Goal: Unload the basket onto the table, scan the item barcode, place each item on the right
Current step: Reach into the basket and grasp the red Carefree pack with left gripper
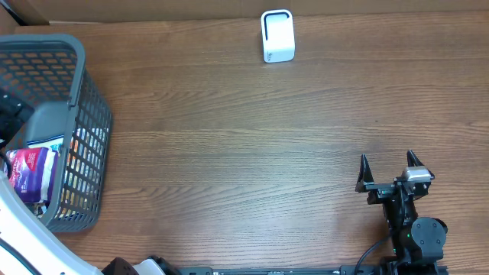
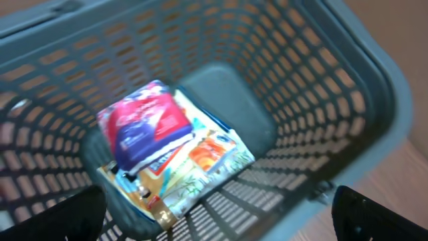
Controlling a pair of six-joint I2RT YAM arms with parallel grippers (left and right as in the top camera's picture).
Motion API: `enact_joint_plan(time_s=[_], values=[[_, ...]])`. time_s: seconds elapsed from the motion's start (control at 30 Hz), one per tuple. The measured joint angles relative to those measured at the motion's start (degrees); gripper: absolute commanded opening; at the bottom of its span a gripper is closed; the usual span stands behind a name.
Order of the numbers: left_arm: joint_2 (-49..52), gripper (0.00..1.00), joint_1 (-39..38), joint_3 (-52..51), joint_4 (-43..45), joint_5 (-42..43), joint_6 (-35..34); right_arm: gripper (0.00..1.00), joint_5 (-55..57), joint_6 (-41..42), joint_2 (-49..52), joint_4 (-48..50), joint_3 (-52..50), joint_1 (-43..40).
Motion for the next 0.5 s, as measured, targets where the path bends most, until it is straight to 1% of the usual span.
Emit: enact_joint_plan(time_s=[0.1,0.23,0.5], values=[[1.3,1.00,1.9,0.1,-0.8,-2.1,-2.0,1.00,0.0,0.0,0.0,0.0,0.0,0.0],[6.2,1.00,3.2,0.2,-2.8,-3.6,-2.8,1.00,0.0,0.0,0.0,0.0,0.0,0.0],[19.1,1.00,3.2,0.1,-5.7,-4.2,2.5,1.00,0.0,0.0,0.0,0.0,0.0,0.0]])
